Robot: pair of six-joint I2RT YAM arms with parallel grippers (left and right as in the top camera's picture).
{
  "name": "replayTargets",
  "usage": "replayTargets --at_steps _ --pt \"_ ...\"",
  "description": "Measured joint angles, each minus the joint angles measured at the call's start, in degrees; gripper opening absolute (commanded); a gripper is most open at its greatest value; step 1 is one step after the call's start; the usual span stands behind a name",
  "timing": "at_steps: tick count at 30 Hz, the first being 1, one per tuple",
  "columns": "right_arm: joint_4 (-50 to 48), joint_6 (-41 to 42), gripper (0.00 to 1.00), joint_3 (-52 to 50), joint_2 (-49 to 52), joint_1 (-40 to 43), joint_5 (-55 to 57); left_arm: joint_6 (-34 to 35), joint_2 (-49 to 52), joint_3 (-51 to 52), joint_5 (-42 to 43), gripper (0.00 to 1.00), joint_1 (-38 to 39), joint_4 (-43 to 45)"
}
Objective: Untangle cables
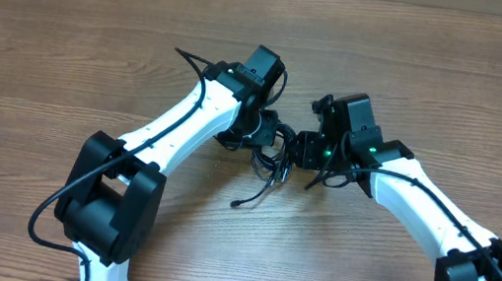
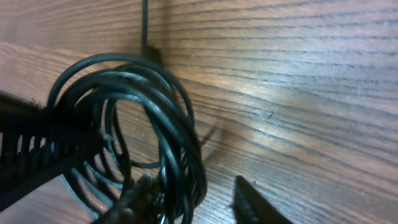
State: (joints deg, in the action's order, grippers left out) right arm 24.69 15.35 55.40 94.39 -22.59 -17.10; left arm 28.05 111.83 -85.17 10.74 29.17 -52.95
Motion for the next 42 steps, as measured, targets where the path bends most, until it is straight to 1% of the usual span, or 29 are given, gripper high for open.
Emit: replayTargets --at_steps 2,3,5,6,8,9,10,11,15,18,22,28,30,33,35,36,37,38,40,42 --pt "-0.02 1.09 0.32 0.0 0.2 -0.02 -0.04 0.0 0.0 0.0 0.24 0.04 0.0 -0.07" --pt "-0.04 1.53 0.37 0.0 0.2 0.0 -0.07 0.0 0.0 0.0 0.42 0.04 0.0 -0.04" --pt "-0.04 2.03 0.35 0.0 0.2 -0.02 -0.46 0.0 0.0 0.0 1.25 0.04 0.0 0.15" --pt "-0.07 2.12 0.31 0.0 0.2 -0.02 -0.74 0.0 0.0 0.0 1.79 0.04 0.0 0.39" --pt "-0.13 2.51 0.27 0.0 0.2 -0.02 -1.16 0.0 0.0 0.0 2.95 0.04 0.0 0.7" --pt "-0.35 2.47 0.22 0.0 0.2 -0.02 -1.14 0.0 0.0 0.0 3.39 0.04 0.0 0.66" --pt "-0.5 2.56 0.1 0.0 0.2 -0.02 -1.09 0.0 0.0 0.0 3.63 0.04 0.0 0.63" --pt "-0.7 2.64 0.04 0.0 0.22 0.0 -0.98 0.0 0.0 0.0 3.72 0.04 0.0 0.61" --pt "-0.61 2.6 0.04 0.0 0.28 -0.02 -1.07 0.0 0.0 0.0 3.45 0.04 0.0 0.46" --pt "0.63 3.08 0.04 0.02 0.28 -0.09 -1.11 0.52 0.0 -0.04 0.52 0.04 0.0 -0.9" --pt "8.09 6.62 0.04 1.88 0.26 0.57 0.55 2.89 0.0 -0.11 -3.39 0.04 1.22 -2.38" --pt "12.33 10.01 0.04 2.6 -0.17 8.55 -0.57 5.81 0.0 -1.53 -4.61 0.04 0.79 -4.15" --pt "13.7 10.54 0.04 2.58 -0.26 12.41 3.21 6.29 0.0 -1.55 -8.5 0.04 -1.55 -6.95" --pt "15.19 11.06 0.04 2.58 -0.26 19.06 9.27 6.32 0.0 -1.36 -13.73 0.04 -8.0 -8.96" --pt "15.52 11.39 0.04 2.58 -0.26 20.06 10.49 6.32 -0.33 -1.33 -14.71 0.04 -11.02 -8.55" --pt "15.52 11.43 0.05 2.58 -0.26 20.04 10.47 6.08 -0.87 -1.27 -14.51 0.04 -12.09 -8.02" --pt "15.39 11.45 0.11 2.58 -0.26 19.82 9.77 5.29 -1.95 -1.22 -13.62 0.04 -12.46 -6.73" --pt "15.1 11.13 0.21 2.58 -0.26 19.76 8.5 3.85 -2.95 -1.07 -11.89 0.04 -12.44 -5.16" --pt "13.33 9.14 0.37 2.58 -0.26 19.54 3.19 -2.05 -5.75 -1.01 -4.42 0.04 -11.98 -0.9" --pt "11.82 6.78 0.46 2.58 -0.26 18.84 -3.72 -8.22 -8.39 -1.01 3.32 0.04 -11.19 0.59"
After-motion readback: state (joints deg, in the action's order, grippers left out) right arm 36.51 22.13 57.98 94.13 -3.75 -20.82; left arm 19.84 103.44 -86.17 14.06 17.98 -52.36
